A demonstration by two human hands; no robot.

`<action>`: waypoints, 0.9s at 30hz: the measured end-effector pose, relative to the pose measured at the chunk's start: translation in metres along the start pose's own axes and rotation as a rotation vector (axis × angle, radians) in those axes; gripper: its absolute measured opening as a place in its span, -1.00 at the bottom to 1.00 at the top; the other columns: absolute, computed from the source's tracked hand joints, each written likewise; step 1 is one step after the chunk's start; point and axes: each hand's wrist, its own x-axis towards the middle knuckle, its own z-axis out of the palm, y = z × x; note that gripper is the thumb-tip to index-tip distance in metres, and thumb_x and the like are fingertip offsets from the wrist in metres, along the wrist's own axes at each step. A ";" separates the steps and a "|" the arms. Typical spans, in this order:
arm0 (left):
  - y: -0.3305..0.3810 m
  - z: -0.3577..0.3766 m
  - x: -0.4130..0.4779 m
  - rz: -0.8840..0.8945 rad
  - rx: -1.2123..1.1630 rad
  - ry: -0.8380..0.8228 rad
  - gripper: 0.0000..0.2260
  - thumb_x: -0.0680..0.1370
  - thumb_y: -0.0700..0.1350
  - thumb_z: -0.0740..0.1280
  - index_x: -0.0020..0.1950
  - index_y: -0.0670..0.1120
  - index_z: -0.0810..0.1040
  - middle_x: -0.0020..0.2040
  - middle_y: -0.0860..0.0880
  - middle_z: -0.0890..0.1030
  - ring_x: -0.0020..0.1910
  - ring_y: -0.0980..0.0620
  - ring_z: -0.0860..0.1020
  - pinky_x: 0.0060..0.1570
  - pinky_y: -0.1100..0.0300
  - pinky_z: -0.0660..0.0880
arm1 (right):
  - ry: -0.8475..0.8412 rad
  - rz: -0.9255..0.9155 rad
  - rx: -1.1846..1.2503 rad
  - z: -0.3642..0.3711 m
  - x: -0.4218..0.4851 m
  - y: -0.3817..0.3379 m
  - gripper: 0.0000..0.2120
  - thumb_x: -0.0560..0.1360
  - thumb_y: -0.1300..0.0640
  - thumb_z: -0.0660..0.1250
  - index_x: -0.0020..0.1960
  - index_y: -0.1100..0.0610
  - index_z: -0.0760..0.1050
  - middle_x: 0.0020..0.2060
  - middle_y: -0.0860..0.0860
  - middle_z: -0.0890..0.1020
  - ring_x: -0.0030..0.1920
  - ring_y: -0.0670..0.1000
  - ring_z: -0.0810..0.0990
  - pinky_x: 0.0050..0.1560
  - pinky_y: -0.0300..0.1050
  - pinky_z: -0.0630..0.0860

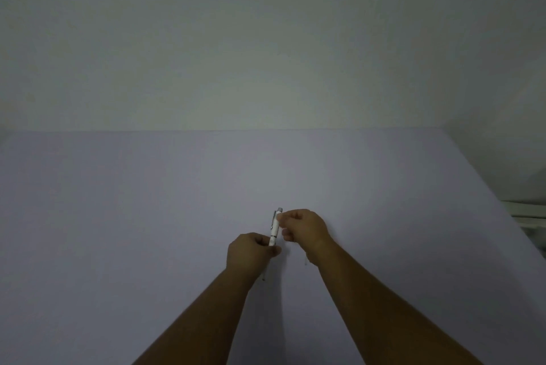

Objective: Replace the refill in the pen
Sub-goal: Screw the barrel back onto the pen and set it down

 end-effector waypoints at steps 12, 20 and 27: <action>-0.014 0.028 0.020 -0.018 -0.014 0.096 -0.82 0.35 -0.10 0.51 -0.14 -0.07 0.55 -0.30 0.08 0.52 -0.35 0.18 0.45 -0.42 0.36 0.36 | 0.252 0.055 -0.621 -0.008 0.012 0.047 -0.76 0.50 0.13 0.28 0.05 0.29 0.55 0.00 0.21 0.67 0.01 0.20 0.66 0.03 0.07 0.63; -0.016 0.040 0.022 -0.024 0.022 0.145 -0.82 0.37 -0.09 0.48 -0.25 -0.02 0.48 -0.38 0.13 0.47 -0.42 0.24 0.42 -0.49 0.41 0.26 | 0.256 0.042 -0.640 0.003 0.004 0.056 -0.79 0.50 0.10 0.26 0.00 0.21 0.57 -0.02 0.14 0.68 0.01 0.15 0.64 0.03 0.00 0.61; -0.019 0.044 0.023 -0.040 0.035 0.170 -0.82 0.37 -0.08 0.48 -0.28 -0.03 0.48 -0.38 0.10 0.49 -0.42 0.21 0.45 -0.50 0.33 0.38 | 0.219 0.058 -0.576 0.005 0.001 0.057 -0.80 0.47 0.11 0.27 -0.06 0.21 0.60 -0.09 0.15 0.70 -0.09 0.17 0.69 -0.03 0.06 0.64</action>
